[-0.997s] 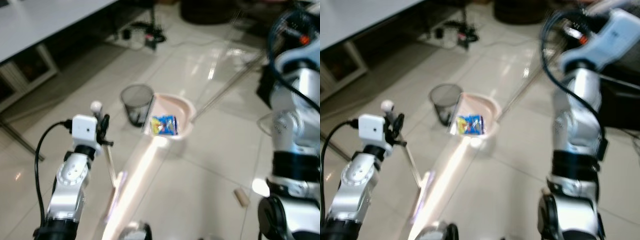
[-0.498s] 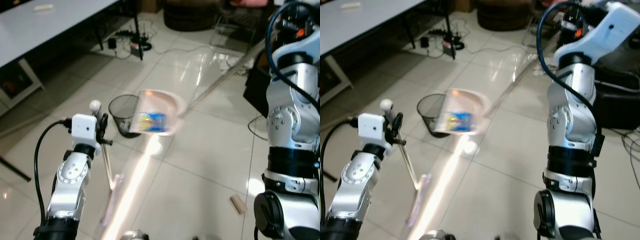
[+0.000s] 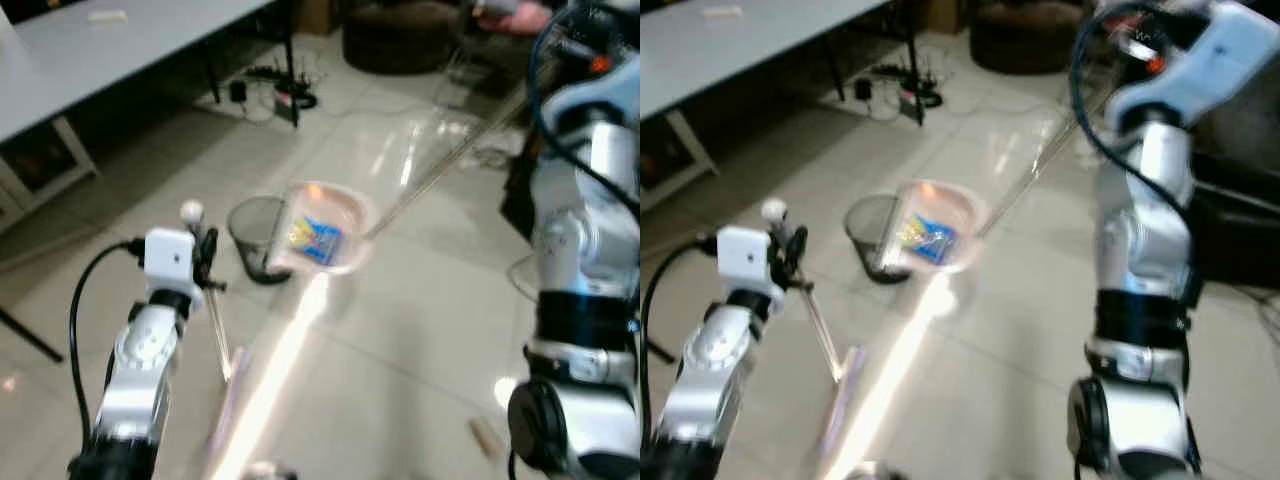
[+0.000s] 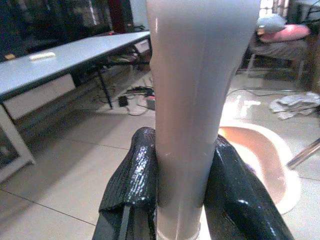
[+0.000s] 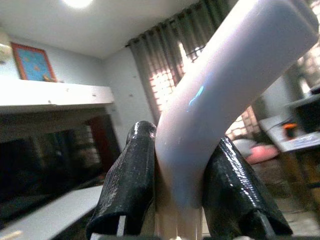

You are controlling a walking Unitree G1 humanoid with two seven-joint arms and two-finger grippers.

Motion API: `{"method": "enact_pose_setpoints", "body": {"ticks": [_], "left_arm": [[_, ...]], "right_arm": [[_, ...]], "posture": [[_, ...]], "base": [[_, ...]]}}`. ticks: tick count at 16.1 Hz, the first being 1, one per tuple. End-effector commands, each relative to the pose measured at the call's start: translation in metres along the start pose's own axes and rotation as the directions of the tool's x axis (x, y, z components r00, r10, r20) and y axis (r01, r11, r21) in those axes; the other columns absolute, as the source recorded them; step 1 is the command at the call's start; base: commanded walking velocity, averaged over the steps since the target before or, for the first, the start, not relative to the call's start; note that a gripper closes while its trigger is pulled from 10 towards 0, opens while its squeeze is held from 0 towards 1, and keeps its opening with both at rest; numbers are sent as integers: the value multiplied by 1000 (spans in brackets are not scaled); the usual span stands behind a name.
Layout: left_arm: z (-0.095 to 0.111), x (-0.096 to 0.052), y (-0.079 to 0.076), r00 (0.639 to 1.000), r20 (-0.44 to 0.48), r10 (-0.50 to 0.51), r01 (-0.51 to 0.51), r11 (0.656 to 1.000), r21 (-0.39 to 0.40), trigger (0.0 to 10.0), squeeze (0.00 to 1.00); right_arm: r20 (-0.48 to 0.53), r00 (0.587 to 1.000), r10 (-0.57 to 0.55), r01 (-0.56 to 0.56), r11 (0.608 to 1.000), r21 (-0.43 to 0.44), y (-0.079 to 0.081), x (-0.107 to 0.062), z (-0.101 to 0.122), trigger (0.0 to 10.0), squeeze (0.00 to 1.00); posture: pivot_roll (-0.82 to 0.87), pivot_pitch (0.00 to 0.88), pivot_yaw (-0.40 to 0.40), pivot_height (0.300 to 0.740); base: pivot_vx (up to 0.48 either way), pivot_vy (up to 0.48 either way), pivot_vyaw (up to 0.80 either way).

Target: Sweep floor

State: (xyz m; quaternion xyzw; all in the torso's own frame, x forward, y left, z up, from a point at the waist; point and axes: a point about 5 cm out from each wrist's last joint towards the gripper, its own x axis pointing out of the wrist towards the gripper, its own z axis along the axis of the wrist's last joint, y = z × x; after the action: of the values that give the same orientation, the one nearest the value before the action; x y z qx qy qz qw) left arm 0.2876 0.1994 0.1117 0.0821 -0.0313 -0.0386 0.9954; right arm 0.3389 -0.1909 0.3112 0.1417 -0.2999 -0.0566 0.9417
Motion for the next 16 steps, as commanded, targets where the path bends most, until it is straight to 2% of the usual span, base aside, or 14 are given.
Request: {"method": "enact_pose_setpoints", "body": {"ticks": [1, 6, 10, 16], "left_arm": [[8, 3, 0, 999, 34, -3, 3, 1000, 12, 10000, 0], [9, 3, 0, 999, 31, -9, 8, 1000, 16, 10000, 0], [7, 1, -1, 1000, 26, -14, 13, 1000, 15, 10000, 0], [3, -3, 2, 1000, 10, -9, 9, 1000, 6, 10000, 0]], "right_arm": [[79, 996, -32, 31, 999, 25, -6, 4, 16, 10000, 0], [84, 995, -61, 55, 996, 71, -10, 3, 16, 10000, 0], [78, 996, -49, 45, 998, 53, -11, -3, 10, 10000, 0], [80, 995, -53, 46, 996, 83, -11, -8, 7, 10000, 0]], "posture": [[27, 48, 54, 740], [29, 51, 55, 740], [24, 55, 61, 740], [29, 56, 63, 740]], "base": [[405, 0, 0], [410, 0, 0], [411, 0, 0], [409, 0, 0]]}}
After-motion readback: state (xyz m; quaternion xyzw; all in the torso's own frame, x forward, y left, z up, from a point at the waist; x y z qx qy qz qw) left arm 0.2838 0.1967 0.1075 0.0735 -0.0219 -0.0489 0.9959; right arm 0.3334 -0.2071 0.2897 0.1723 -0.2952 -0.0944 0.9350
